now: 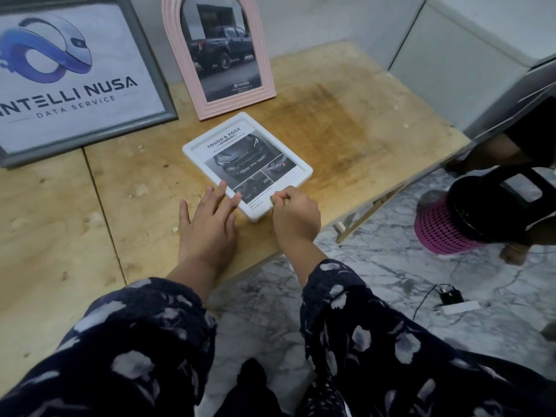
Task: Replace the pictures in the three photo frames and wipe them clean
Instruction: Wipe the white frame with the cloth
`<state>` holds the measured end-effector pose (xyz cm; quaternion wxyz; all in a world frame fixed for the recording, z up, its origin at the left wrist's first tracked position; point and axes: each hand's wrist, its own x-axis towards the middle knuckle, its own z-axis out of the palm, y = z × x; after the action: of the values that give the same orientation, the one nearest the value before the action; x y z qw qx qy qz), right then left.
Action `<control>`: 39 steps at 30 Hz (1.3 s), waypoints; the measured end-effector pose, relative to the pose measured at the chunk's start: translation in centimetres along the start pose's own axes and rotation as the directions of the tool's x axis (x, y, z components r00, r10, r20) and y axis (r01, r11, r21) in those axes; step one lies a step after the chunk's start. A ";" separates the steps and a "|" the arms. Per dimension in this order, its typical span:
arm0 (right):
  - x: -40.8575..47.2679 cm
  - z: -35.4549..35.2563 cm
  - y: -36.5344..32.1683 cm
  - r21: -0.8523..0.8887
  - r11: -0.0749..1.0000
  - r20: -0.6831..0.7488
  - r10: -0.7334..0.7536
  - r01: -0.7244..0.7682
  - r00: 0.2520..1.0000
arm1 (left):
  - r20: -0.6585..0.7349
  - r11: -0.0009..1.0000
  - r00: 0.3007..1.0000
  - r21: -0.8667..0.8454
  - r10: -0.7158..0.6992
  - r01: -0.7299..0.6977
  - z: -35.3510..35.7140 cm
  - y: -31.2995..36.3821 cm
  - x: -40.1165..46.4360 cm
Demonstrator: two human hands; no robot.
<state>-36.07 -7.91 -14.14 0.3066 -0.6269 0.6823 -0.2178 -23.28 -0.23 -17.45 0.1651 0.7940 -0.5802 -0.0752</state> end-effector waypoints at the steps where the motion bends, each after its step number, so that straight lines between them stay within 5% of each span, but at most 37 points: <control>1: -0.3 0.2 -0.1 0.009 1.000 0.001 0.001 -0.001 1.000 | 0.002 1.000 1.000 -0.003 -0.008 0.008 0.0 0.1 0.1; 5: -2.3 0.3 -0.3 0.106 0.994 0.138 -0.038 0.024 0.990 | 0.019 0.999 0.999 -0.020 -0.035 0.036 0.0 0.0 0.2; 8: -2.4 -1.1 -0.2 0.304 0.923 0.377 0.109 -0.234 0.920 | 0.021 0.999 0.999 -0.034 -0.038 0.039 -0.1 0.1 0.1; 12: 1.1 -3.8 0.4 0.460 0.773 0.265 0.349 -0.436 0.899 | 0.032 0.998 0.999 -0.054 -0.035 0.037 -0.3 0.1 -0.1; 16: 4.2 -6.1 -0.1 0.199 0.924 -0.016 0.336 -0.326 0.942 | 0.028 0.997 0.999 -0.066 -0.034 0.036 -0.3 -0.1 -0.1; 24: 4.0 -2.2 -0.9 -0.007 0.964 -0.003 0.265 -0.265 0.964 | 0.009 0.997 1.000 -0.076 -0.002 0.003 -0.2 -0.4 -0.1; 35: -0.1 0.0 -1.4 0.006 0.960 0.162 0.276 -0.280 0.948 | 0.026 1.000 1.000 -0.028 -0.012 0.013 0.3 -0.8 0.4; 39: -1.6 -1.0 -1.7 0.076 0.949 0.404 0.251 -0.306 0.880 | 0.051 0.998 0.998 -0.049 -0.029 0.031 0.0 -0.4 0.4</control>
<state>-35.51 -6.65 -12.00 0.5067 -0.5299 0.6742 -0.0890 -22.78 -0.54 -17.52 0.1691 0.7962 -0.5700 -0.1119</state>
